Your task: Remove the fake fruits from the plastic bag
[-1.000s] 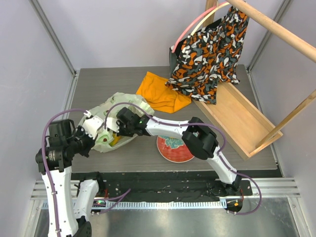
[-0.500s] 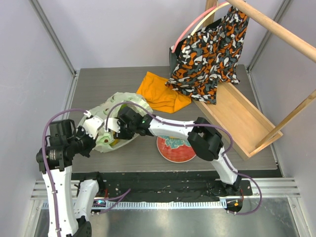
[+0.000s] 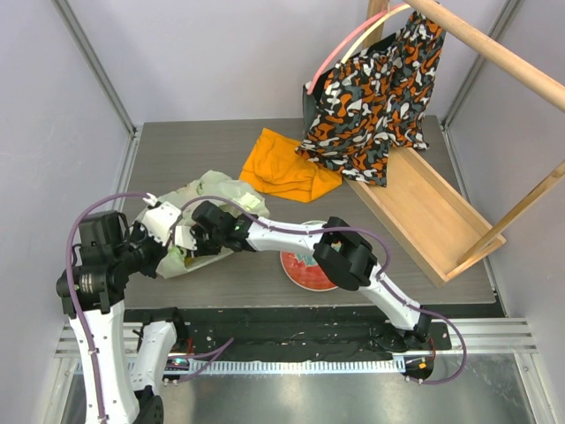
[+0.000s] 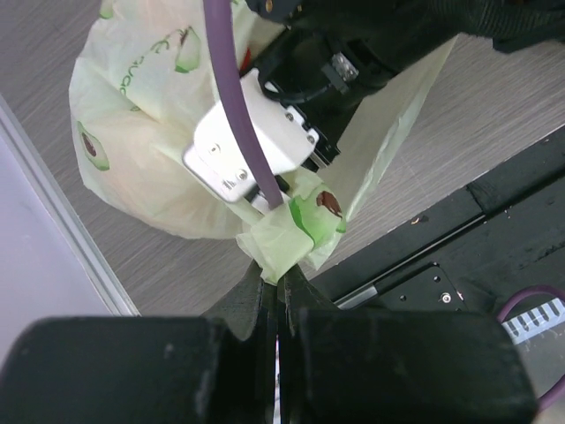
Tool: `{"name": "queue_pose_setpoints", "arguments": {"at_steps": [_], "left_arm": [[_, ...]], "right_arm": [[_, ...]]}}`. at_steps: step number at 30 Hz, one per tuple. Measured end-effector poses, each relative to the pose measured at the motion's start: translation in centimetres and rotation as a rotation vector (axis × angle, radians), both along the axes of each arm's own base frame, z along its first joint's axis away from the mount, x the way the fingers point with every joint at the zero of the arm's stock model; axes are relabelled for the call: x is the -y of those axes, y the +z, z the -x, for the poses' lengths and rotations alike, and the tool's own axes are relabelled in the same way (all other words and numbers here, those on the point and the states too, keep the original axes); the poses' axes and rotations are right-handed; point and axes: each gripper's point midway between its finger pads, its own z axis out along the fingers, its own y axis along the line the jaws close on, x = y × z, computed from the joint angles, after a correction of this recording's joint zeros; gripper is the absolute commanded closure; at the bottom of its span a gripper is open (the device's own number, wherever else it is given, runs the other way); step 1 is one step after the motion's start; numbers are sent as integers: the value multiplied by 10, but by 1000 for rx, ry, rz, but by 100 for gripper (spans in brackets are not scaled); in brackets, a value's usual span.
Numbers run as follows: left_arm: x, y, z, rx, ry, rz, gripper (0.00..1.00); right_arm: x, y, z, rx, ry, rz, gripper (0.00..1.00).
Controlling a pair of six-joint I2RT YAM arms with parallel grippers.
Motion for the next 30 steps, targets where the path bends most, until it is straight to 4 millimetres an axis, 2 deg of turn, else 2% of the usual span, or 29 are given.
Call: {"name": "queue_pose_setpoints", "arguments": {"at_steps": [3,9,12,17,19,23,26,28,30], "left_arm": [[0,4,0,13,6,4,100],[2,5,2,10,31,27,100],[4,5,2,4,40,45,100],[6,5,3,-1,47,63,100],[6,3,3,-7,49,67,100],[8,-4,4,-33,49,82,100],[12,-3,3,-51,39,108,100],[14,5,-3,-55,32,121,100],[13,16,-10,-36,22,116,100]], "right_arm": [[-2,0,4,-2,3,0,84],[0,1,1,-6,-33,-1,91],[9,4,3,-13,-44,6,93],[45,30,11,-8,-79,23,93],[68,41,17,2,-97,23,93],[135,40,41,-4,-118,79,93],[167,31,53,-43,-132,110,93],[179,29,59,-95,-137,117,92],[180,36,63,-144,-132,87,92]]}}
